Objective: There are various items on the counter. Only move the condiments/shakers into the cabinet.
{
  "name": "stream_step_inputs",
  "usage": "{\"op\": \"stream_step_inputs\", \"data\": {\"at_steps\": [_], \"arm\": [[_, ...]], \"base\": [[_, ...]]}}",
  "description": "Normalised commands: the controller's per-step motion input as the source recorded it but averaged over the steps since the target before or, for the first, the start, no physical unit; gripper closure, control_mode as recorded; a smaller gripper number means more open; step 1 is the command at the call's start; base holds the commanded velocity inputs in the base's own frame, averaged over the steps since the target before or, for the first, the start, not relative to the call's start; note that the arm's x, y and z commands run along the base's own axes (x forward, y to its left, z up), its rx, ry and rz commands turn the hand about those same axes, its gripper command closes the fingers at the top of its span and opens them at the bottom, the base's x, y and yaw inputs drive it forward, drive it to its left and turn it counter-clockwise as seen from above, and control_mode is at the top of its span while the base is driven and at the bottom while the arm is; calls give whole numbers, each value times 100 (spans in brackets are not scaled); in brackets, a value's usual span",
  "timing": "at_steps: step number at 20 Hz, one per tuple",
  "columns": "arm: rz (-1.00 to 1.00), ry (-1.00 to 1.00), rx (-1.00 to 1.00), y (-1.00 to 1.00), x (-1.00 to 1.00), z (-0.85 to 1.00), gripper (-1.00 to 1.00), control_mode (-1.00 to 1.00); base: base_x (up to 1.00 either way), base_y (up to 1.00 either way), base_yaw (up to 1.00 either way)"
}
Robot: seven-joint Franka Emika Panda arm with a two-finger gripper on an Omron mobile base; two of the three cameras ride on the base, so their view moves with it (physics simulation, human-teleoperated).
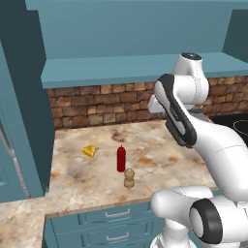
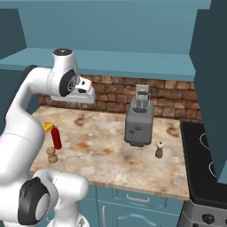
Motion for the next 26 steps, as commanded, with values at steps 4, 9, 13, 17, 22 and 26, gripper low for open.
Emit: {"op": "stream_step_inputs", "data": {"at_steps": [4,9,13,17,22,26], "arm": [[0,0,-1,4,-20,-5,-100,-100],[0,0,-5,37,-35,-23,-100,-100],[0,0,-5,59,-28,-32,-100,-100],[0,2,-5,60,-6,-30,-100,-100],[0,8,-5,63,1,-37,-100,-100],[0,7,-6,51,14,-50,-100,-100]], "base": [[0,0,0],[0,0,0],[0,0,0],[0,0,0],[0,0,0],[0,0,0]]}}
